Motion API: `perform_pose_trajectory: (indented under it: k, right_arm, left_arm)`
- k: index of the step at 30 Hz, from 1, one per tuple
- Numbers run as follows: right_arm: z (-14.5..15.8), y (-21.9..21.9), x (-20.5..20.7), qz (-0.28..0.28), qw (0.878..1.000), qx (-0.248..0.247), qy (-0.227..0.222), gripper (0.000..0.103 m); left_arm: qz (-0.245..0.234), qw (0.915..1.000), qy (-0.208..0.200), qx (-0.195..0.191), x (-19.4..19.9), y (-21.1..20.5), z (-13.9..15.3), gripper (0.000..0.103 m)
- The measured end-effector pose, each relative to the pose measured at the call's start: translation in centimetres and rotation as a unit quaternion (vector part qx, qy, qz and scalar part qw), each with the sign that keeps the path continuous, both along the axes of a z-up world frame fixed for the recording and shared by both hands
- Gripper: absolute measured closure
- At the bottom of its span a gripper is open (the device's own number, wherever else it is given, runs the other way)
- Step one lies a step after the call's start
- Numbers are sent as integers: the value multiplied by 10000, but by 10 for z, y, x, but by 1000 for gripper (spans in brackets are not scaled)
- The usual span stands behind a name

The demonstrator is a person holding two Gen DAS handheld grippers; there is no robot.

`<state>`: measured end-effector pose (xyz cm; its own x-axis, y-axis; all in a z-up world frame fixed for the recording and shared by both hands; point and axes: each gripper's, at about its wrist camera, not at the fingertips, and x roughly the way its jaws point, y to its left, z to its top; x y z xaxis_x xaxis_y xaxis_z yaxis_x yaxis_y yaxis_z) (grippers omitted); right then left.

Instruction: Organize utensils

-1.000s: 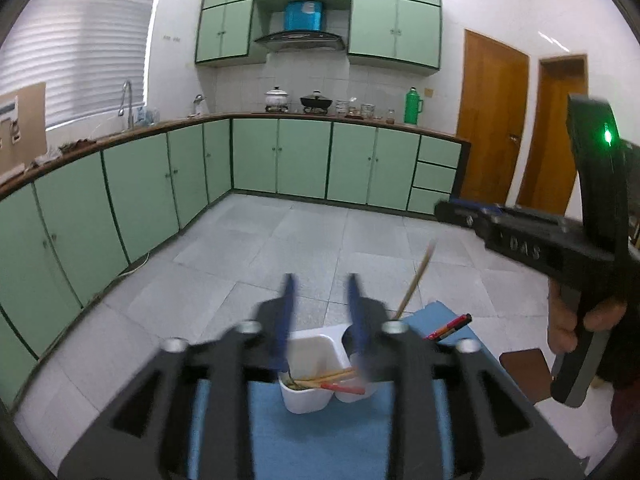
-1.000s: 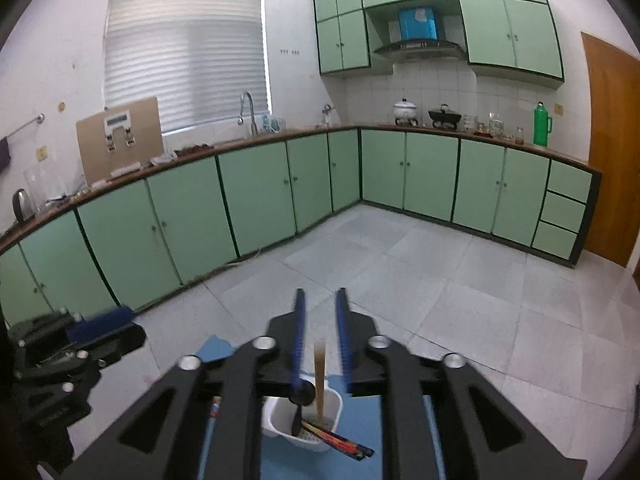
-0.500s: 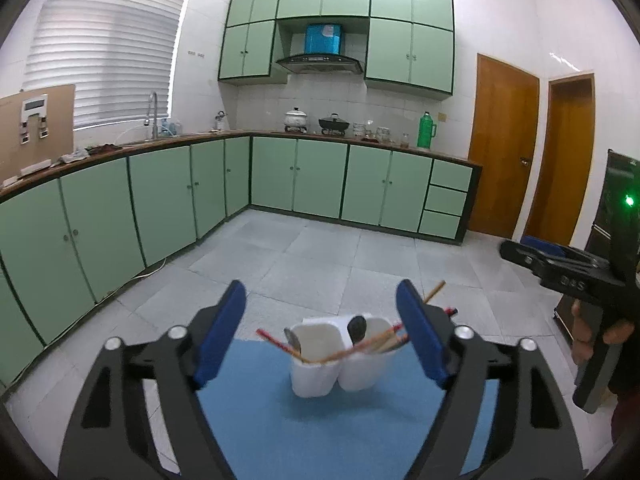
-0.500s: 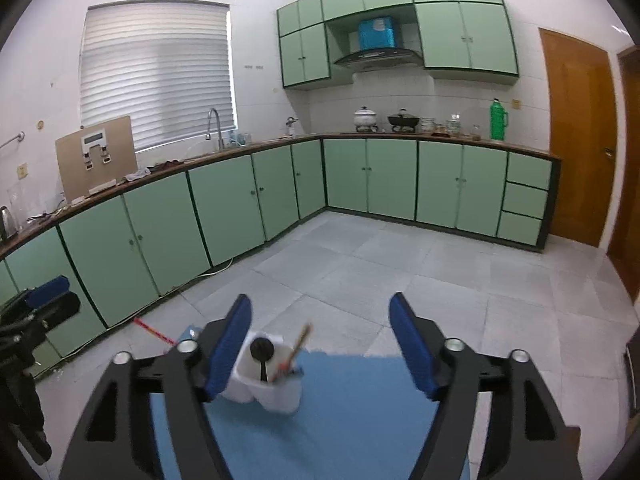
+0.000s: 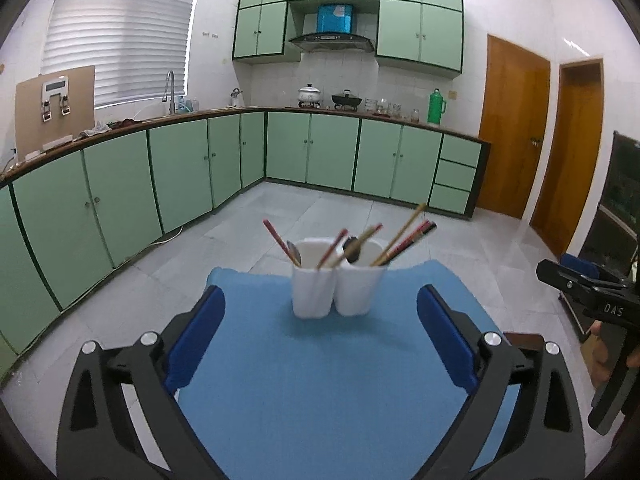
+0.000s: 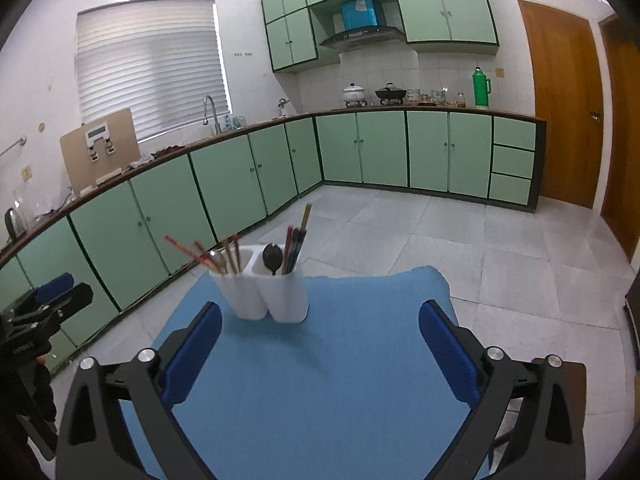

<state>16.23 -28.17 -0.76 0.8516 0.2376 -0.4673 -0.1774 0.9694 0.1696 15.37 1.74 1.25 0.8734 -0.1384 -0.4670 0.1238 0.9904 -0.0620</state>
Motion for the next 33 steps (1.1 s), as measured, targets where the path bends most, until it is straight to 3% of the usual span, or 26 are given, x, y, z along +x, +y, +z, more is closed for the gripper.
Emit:
perform_pose_trajectory:
  k: [12,22,33]
  right_arm:
    - [27,12,-44,244,9989,74,-387,6]
    - [56,21,-71,407,9958,36,-815,6]
    - [64,29,-85,529,9940,-75,-953,6]
  left_arm:
    - [-152,9995,-267,-85,-51,-15,24,9]
    - [-157,9971,-744,34,-75,-19,51,8]
    - [-119,9960,-885,-2,-88,-19,56,8]
